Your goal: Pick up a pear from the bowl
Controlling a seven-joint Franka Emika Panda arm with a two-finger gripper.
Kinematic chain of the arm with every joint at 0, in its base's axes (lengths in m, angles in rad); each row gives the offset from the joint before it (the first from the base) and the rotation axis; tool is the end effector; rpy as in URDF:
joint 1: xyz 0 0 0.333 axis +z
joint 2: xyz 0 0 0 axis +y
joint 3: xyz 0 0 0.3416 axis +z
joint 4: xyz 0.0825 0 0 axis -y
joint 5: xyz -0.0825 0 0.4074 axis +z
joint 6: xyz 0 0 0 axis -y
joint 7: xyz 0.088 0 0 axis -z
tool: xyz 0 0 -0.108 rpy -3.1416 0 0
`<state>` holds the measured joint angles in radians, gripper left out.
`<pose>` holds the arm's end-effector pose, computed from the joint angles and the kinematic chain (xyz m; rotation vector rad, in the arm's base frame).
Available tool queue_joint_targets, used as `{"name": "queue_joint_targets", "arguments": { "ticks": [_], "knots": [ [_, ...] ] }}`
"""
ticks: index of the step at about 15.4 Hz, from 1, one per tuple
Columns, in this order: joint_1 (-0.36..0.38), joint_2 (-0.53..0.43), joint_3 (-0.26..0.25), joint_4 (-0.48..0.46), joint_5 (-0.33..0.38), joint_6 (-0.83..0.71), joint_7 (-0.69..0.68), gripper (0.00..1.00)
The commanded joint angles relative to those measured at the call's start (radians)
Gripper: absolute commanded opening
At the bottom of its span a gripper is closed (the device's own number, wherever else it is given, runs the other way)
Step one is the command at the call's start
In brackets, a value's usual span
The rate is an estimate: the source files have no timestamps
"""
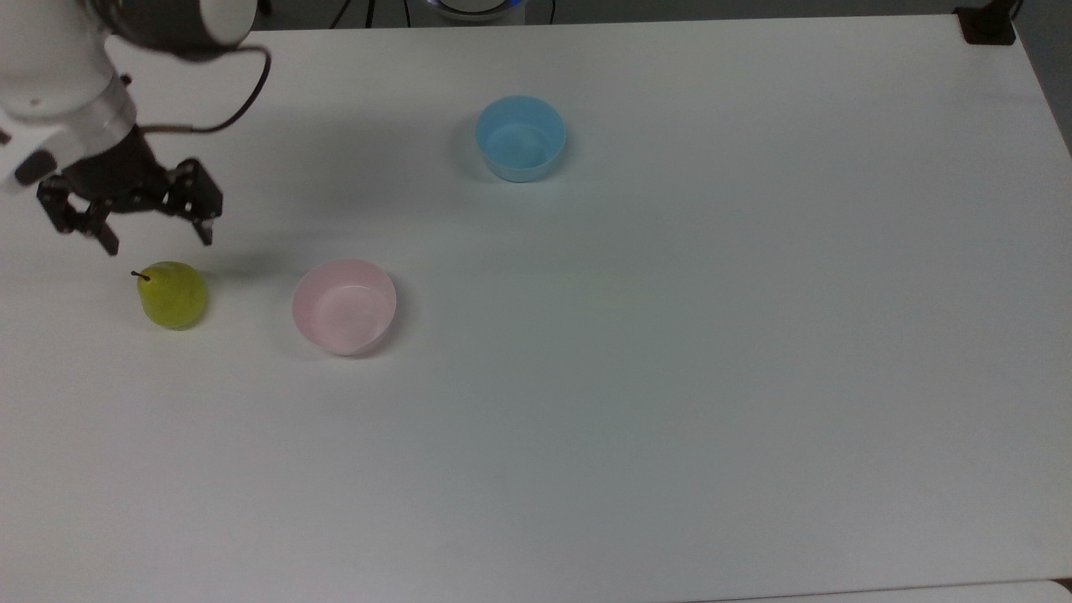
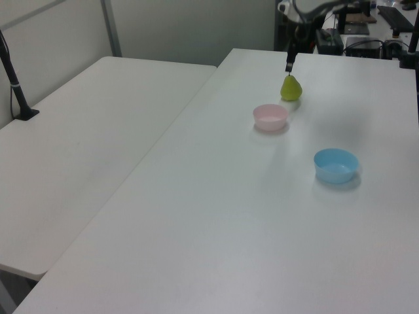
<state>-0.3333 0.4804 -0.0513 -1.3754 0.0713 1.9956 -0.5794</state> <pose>0.6972 -0.2693 0.4682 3.0948 0.2753 0.2251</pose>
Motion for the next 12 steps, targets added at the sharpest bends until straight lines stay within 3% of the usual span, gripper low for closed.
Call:
{"name": "queue_joint_targets", "arguments": {
  "ticks": [1,3,7,11,12],
  "knots": [
    [0.082,-0.189,-0.007,-0.062,0.005,-0.140,0.165,1.00],
    [0.153,-0.280,-0.007,-0.063,0.002,-0.300,0.312,1.00],
    [0.270,-0.423,-0.007,-0.138,0.002,-0.396,0.513,1.00],
    [0.373,-0.499,-0.007,-0.255,0.001,-0.357,0.518,1.00],
    [0.417,-0.506,-0.007,-0.278,-0.040,-0.338,0.517,1.00]
  ]
}}
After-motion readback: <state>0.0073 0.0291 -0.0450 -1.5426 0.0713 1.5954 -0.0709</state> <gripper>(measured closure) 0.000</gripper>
